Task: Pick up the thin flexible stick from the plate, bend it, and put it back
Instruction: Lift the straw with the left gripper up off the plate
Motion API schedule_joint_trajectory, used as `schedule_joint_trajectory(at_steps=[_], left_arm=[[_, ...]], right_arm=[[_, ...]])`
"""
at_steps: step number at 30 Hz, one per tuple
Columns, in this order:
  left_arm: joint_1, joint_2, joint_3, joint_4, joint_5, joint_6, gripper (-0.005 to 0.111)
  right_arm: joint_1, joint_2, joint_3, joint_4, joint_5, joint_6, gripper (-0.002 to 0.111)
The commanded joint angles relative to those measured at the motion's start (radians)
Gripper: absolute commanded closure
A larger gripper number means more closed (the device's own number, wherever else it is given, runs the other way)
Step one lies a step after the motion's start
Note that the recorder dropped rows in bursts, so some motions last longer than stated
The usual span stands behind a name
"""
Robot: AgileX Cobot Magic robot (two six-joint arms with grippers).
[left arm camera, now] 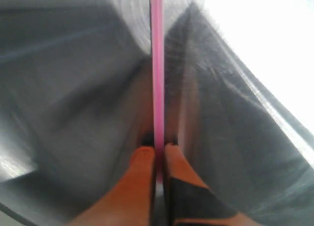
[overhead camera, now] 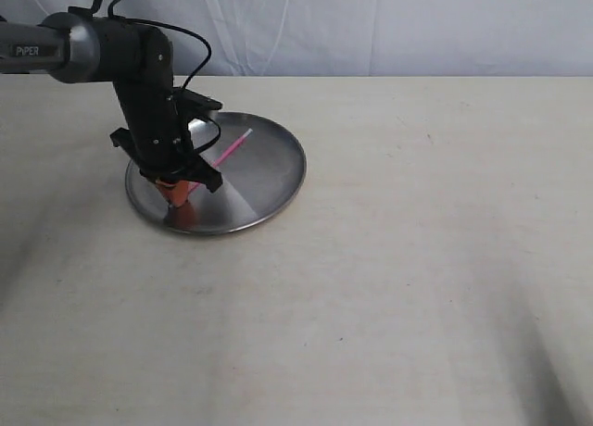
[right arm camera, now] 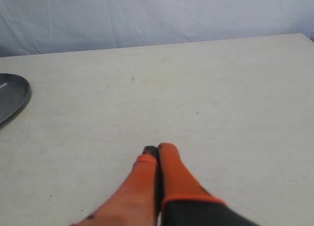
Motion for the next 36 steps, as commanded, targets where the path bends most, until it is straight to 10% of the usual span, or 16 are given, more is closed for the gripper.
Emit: schedule_joint_trajectory(at_steps=[1,16,26,36], left_arm=[[-0.001,-0.005,0.002,-0.004,0.001,-0.011,0.107],[-0.002,-0.201,0.021,-0.225,0.042,0.107,0.107],[-0.002,-0.558,0.541,-0.808,-0.049,0.576,0.107],[-0.005,-0.748,0.686,-1.016,-0.014,0.758,0.107]], right_arm=[[-0.005,-0.006,0.004,0.001,-0.014,0.000,0.109],[-0.005,-0.006,0.004,-0.069,-0.026,0.000,0.109],[-0.005,-0.006,0.004,-0.115,-0.471,0.000,0.109],[-0.005,-0.006,0.004,-0.068,-0.639,0.177,0.109]])
